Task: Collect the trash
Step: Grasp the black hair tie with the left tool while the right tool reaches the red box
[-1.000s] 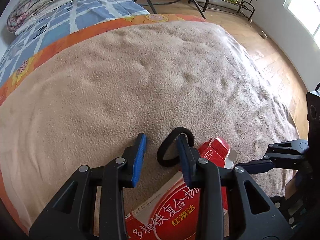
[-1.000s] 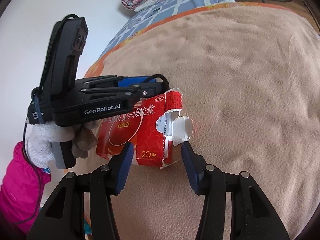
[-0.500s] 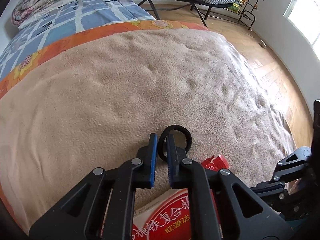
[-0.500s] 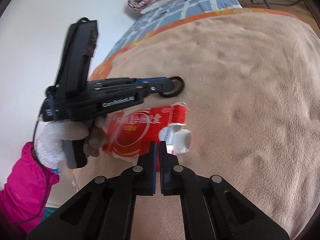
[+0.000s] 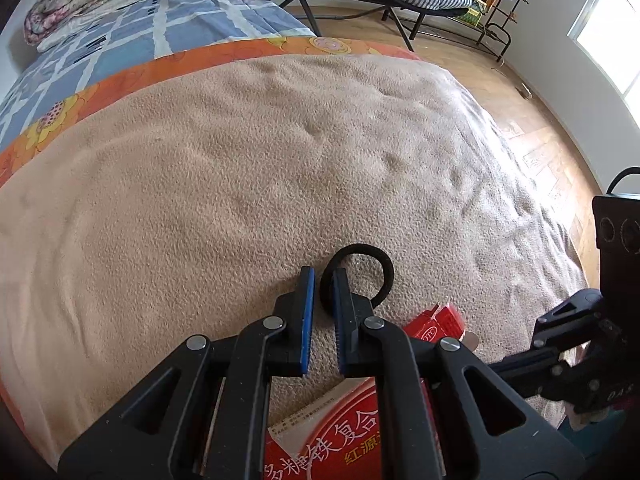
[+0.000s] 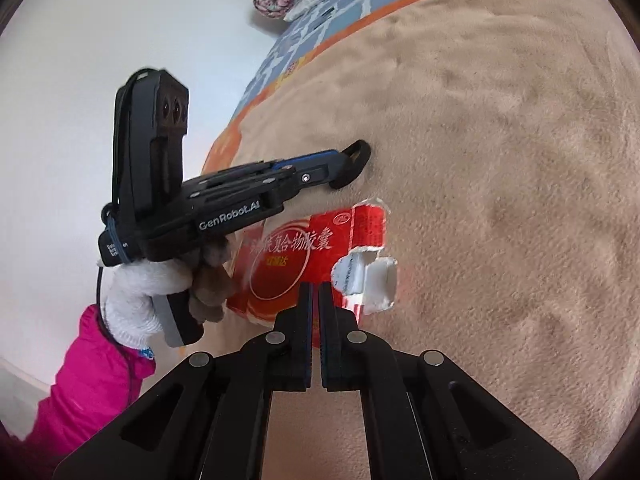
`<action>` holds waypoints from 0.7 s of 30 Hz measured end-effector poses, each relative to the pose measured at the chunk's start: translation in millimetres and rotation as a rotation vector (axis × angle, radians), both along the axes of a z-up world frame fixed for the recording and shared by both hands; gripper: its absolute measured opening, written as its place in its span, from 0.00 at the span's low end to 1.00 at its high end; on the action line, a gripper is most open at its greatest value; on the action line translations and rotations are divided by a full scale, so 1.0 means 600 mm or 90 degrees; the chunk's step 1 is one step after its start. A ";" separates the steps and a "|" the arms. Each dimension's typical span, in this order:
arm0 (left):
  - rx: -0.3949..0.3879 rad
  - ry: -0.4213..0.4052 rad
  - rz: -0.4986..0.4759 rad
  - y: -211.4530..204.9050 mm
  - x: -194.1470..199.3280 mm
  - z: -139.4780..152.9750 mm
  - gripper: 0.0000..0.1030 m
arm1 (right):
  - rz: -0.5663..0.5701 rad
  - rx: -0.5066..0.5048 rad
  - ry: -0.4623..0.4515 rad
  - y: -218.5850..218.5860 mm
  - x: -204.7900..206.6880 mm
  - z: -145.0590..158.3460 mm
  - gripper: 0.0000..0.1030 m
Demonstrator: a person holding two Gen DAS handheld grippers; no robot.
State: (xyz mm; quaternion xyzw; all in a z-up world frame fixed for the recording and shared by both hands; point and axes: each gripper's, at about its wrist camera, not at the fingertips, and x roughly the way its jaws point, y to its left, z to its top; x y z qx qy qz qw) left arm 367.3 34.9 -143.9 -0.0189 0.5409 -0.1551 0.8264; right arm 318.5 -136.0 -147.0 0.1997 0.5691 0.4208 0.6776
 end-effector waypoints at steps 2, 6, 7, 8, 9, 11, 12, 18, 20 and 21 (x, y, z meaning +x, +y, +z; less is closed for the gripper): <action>-0.009 0.000 0.004 0.002 0.001 0.003 0.07 | -0.007 -0.003 -0.001 -0.007 0.003 -0.001 0.02; -0.036 0.004 0.021 0.009 0.004 0.014 0.07 | -0.027 -0.006 0.012 -0.021 0.000 -0.010 0.19; -0.041 0.004 0.019 0.008 0.005 0.017 0.07 | -0.032 -0.002 0.014 -0.023 0.001 -0.011 0.36; -0.036 0.001 0.014 0.005 0.005 0.020 0.07 | -0.036 0.006 0.013 -0.026 0.000 -0.010 0.45; -0.027 -0.001 0.010 0.003 0.005 0.023 0.07 | -0.039 0.010 0.011 -0.027 0.000 -0.009 0.46; -0.022 -0.002 0.008 0.000 0.007 0.025 0.07 | -0.038 -0.002 -0.008 -0.026 -0.004 -0.003 0.46; -0.023 -0.002 0.009 -0.002 0.008 0.026 0.07 | -0.038 -0.006 -0.020 -0.025 -0.006 0.002 0.46; 0.005 0.011 -0.005 -0.019 0.017 0.015 0.07 | -0.023 -0.003 -0.028 -0.016 -0.008 0.009 0.45; 0.025 0.014 0.004 -0.020 0.021 0.010 0.08 | -0.016 -0.005 -0.026 -0.007 -0.006 0.006 0.45; 0.031 0.015 0.006 -0.020 0.023 0.007 0.08 | -0.011 -0.006 -0.027 -0.003 -0.007 0.005 0.45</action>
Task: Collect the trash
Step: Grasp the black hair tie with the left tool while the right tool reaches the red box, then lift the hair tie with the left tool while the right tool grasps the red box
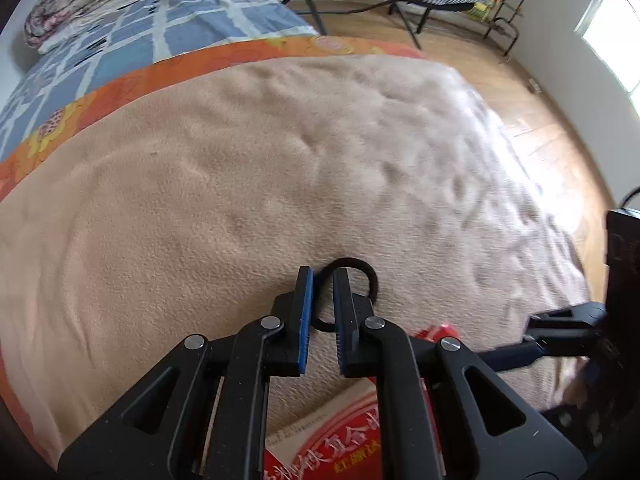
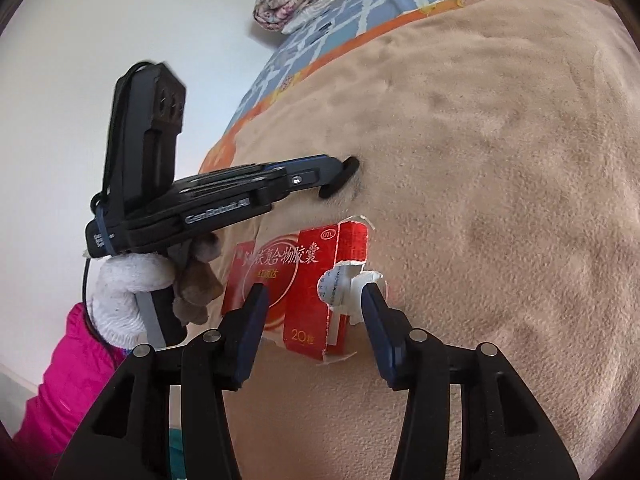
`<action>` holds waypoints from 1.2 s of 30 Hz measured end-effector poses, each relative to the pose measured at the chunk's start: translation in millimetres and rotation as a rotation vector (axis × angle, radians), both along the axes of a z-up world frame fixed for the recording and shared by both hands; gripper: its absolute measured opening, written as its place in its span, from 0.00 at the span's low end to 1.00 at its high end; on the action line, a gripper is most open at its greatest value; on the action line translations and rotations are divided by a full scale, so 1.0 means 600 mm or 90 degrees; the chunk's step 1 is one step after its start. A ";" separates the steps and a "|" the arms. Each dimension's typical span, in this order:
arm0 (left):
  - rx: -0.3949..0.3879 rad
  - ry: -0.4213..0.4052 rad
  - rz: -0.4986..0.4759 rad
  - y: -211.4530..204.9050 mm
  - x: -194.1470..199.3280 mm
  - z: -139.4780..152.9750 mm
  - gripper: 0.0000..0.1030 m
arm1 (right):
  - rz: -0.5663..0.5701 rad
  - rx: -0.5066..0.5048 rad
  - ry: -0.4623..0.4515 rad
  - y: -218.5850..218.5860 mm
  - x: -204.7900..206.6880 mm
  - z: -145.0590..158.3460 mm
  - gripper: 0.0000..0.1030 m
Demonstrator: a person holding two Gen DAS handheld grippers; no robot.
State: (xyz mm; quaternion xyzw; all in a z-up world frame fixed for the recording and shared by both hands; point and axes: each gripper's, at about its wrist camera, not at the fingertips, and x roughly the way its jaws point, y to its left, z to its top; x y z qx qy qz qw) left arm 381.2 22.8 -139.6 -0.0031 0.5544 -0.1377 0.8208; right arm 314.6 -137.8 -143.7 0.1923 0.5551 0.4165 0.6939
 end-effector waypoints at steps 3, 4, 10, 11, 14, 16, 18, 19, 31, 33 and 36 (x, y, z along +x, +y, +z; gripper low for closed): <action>0.000 0.002 0.002 0.003 0.005 -0.008 0.08 | 0.009 0.003 0.002 0.013 0.000 -0.003 0.43; -0.001 0.002 0.003 0.003 0.006 -0.009 0.08 | 0.013 0.004 0.006 0.016 -0.002 -0.004 0.38; -0.006 0.011 0.005 0.006 0.009 -0.009 0.11 | 0.028 0.001 0.013 0.040 -0.004 -0.013 0.13; -0.007 0.012 0.005 0.005 0.009 -0.008 0.15 | 0.032 0.000 0.013 0.043 -0.005 -0.013 0.09; -0.007 0.007 -0.007 -0.003 0.002 -0.006 0.29 | 0.035 0.001 -0.001 0.046 -0.012 -0.004 0.08; 0.006 0.000 -0.014 -0.012 -0.003 -0.004 0.32 | 0.036 -0.007 -0.010 0.049 -0.014 0.000 0.08; 0.017 -0.005 -0.020 -0.018 -0.005 -0.007 0.32 | 0.032 -0.012 -0.016 0.050 -0.017 0.004 0.08; 0.020 -0.008 -0.025 -0.020 -0.005 -0.007 0.32 | 0.030 -0.013 -0.018 0.047 -0.020 0.009 0.07; -0.034 -0.042 -0.014 -0.009 -0.035 0.030 0.05 | 0.004 -0.054 -0.059 0.017 -0.052 0.067 0.06; -0.031 -0.050 -0.009 0.000 -0.048 0.045 0.05 | 0.002 -0.065 -0.076 0.009 -0.062 0.085 0.05; -0.031 -0.063 -0.006 0.012 -0.073 0.072 0.05 | 0.002 -0.091 -0.112 -0.003 -0.079 0.116 0.04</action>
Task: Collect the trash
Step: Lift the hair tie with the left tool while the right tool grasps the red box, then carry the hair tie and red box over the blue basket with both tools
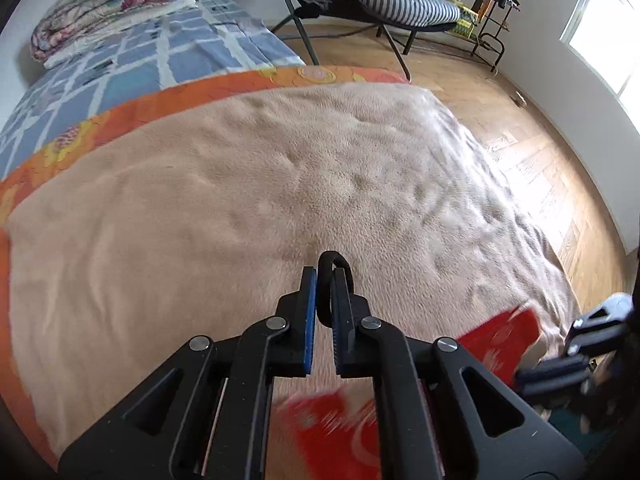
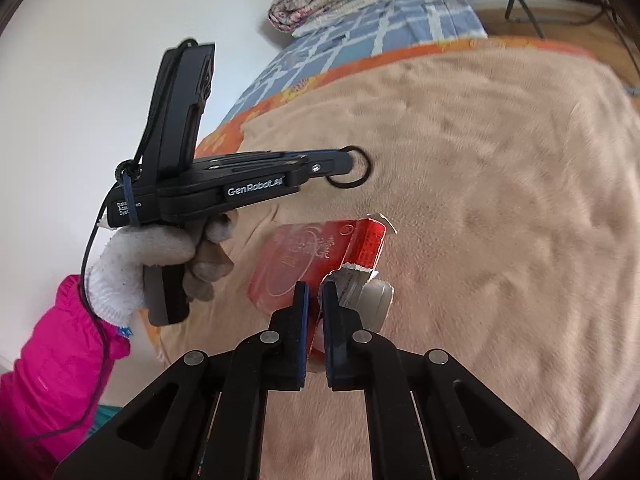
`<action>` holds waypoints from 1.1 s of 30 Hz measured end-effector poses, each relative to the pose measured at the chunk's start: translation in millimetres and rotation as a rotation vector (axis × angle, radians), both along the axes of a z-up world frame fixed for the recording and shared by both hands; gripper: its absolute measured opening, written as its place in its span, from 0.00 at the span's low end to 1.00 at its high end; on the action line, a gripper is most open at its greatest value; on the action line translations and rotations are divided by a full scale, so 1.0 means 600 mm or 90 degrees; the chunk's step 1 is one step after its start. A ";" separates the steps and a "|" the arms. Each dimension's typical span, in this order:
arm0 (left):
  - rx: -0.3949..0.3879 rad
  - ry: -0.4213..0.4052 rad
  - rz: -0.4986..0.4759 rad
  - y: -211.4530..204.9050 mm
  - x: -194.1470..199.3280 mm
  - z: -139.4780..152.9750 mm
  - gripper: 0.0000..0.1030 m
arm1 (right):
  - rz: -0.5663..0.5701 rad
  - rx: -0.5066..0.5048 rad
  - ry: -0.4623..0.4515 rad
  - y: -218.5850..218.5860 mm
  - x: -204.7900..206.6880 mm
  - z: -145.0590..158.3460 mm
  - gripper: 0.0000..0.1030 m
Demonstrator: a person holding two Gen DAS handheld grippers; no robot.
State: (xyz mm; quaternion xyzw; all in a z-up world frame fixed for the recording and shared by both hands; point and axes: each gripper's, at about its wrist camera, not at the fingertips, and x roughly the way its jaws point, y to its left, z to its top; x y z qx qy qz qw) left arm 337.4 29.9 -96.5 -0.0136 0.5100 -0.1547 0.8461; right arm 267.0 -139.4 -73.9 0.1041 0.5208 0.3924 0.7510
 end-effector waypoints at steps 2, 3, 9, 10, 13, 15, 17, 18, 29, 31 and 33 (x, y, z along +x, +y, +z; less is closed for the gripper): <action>-0.003 -0.008 0.007 0.010 -0.021 0.017 0.05 | 0.004 -0.026 -0.033 -0.011 -0.018 0.021 0.04; -0.003 -0.010 0.009 0.014 -0.030 0.023 0.05 | 0.006 -0.037 -0.047 -0.013 -0.026 0.031 0.04; 0.002 -0.028 0.004 0.027 -0.112 0.068 0.05 | 0.021 -0.087 -0.105 -0.010 -0.077 0.072 0.03; 0.001 -0.030 0.004 0.028 -0.123 0.073 0.05 | 0.025 -0.095 -0.115 -0.006 -0.082 0.074 0.03; 0.003 -0.037 0.000 0.031 -0.168 0.092 0.05 | 0.034 -0.114 -0.141 -0.008 -0.121 0.098 0.03; 0.011 -0.042 -0.008 0.028 -0.202 0.104 0.05 | 0.041 -0.127 -0.152 -0.008 -0.143 0.107 0.02; 0.009 -0.048 -0.015 0.024 -0.240 0.118 0.05 | 0.044 -0.141 -0.165 -0.009 -0.162 0.114 0.02; 0.009 -0.050 -0.016 0.023 -0.254 0.122 0.05 | 0.045 -0.148 -0.173 -0.012 -0.175 0.120 0.02; 0.022 -0.050 -0.068 -0.030 -0.426 0.135 0.05 | 0.064 -0.174 -0.225 -0.038 -0.301 0.169 0.02; 0.026 -0.048 -0.080 -0.043 -0.455 0.131 0.05 | 0.070 -0.177 -0.227 -0.043 -0.325 0.172 0.02; 0.028 -0.045 -0.088 -0.052 -0.482 0.125 0.05 | 0.076 -0.182 -0.231 -0.046 -0.348 0.171 0.02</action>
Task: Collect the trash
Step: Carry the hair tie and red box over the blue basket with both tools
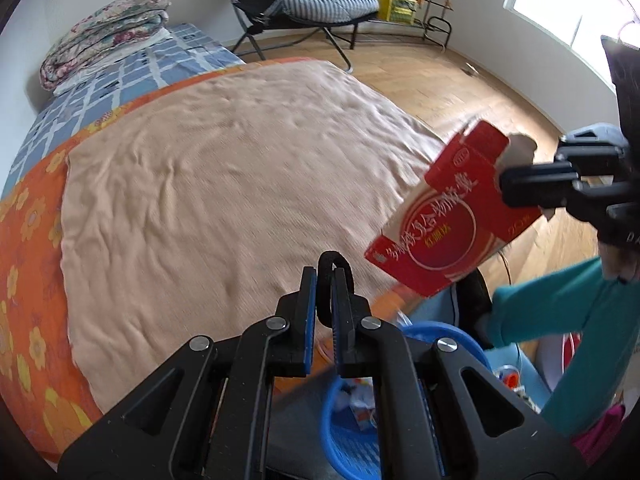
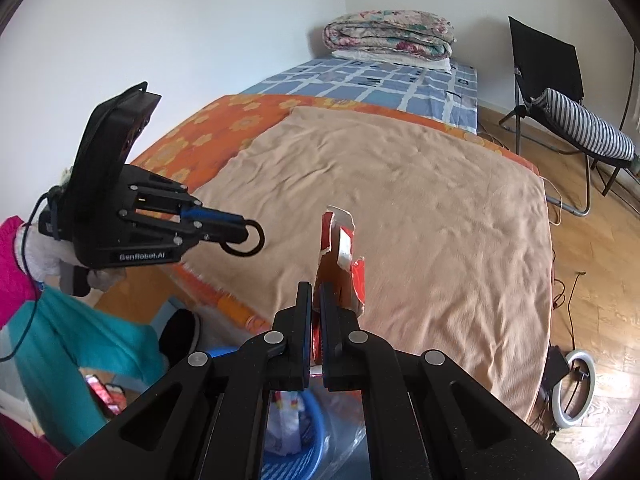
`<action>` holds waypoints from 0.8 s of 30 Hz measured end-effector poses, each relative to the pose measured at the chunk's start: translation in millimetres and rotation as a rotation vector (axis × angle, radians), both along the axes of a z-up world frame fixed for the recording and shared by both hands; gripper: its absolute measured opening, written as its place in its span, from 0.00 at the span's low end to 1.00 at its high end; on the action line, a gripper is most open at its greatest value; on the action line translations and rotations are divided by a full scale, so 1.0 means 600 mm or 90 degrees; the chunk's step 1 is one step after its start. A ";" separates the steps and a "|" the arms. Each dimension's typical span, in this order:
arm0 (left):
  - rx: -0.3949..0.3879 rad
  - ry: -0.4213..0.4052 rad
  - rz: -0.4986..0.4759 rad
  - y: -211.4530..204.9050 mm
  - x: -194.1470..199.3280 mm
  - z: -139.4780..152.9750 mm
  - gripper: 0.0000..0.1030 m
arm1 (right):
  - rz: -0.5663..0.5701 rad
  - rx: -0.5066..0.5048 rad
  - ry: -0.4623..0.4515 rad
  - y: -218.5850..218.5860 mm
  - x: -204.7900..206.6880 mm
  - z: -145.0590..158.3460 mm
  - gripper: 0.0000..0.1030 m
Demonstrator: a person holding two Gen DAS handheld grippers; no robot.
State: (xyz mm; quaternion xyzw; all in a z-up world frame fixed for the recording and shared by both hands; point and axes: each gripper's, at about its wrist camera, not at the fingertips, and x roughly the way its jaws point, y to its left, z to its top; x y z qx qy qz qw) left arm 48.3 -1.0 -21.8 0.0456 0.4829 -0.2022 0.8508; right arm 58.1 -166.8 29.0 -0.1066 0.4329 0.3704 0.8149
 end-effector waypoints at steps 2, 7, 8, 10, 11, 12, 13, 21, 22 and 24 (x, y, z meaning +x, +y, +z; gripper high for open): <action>-0.004 0.006 -0.002 -0.006 -0.024 -0.009 0.05 | 0.007 0.000 0.002 -0.004 -0.024 -0.002 0.02; -0.001 0.016 -0.005 -0.019 -0.070 -0.031 0.05 | 0.018 -0.007 0.013 -0.008 -0.075 -0.010 0.02; -0.002 0.020 -0.006 -0.022 -0.080 -0.036 0.05 | 0.019 -0.009 0.016 -0.009 -0.083 -0.012 0.02; -0.004 0.028 -0.008 -0.027 -0.096 -0.045 0.05 | 0.022 -0.012 0.021 -0.010 -0.100 -0.017 0.02; -0.002 0.033 -0.011 -0.031 -0.104 -0.051 0.05 | 0.025 -0.012 0.024 -0.011 -0.109 -0.020 0.02; 0.004 0.037 -0.016 -0.036 -0.113 -0.059 0.05 | 0.025 -0.014 0.028 -0.011 -0.116 -0.023 0.02; 0.009 0.042 -0.019 -0.039 -0.121 -0.065 0.05 | 0.026 -0.014 0.032 -0.012 -0.122 -0.026 0.02; 0.010 0.083 -0.033 -0.055 -0.171 -0.117 0.05 | 0.018 -0.023 0.074 -0.020 -0.159 -0.066 0.02; 0.010 0.089 -0.033 -0.056 -0.176 -0.124 0.05 | 0.016 -0.024 0.081 -0.022 -0.161 -0.071 0.02; 0.009 0.101 -0.033 -0.056 -0.184 -0.135 0.05 | 0.011 -0.028 0.094 -0.024 -0.166 -0.081 0.02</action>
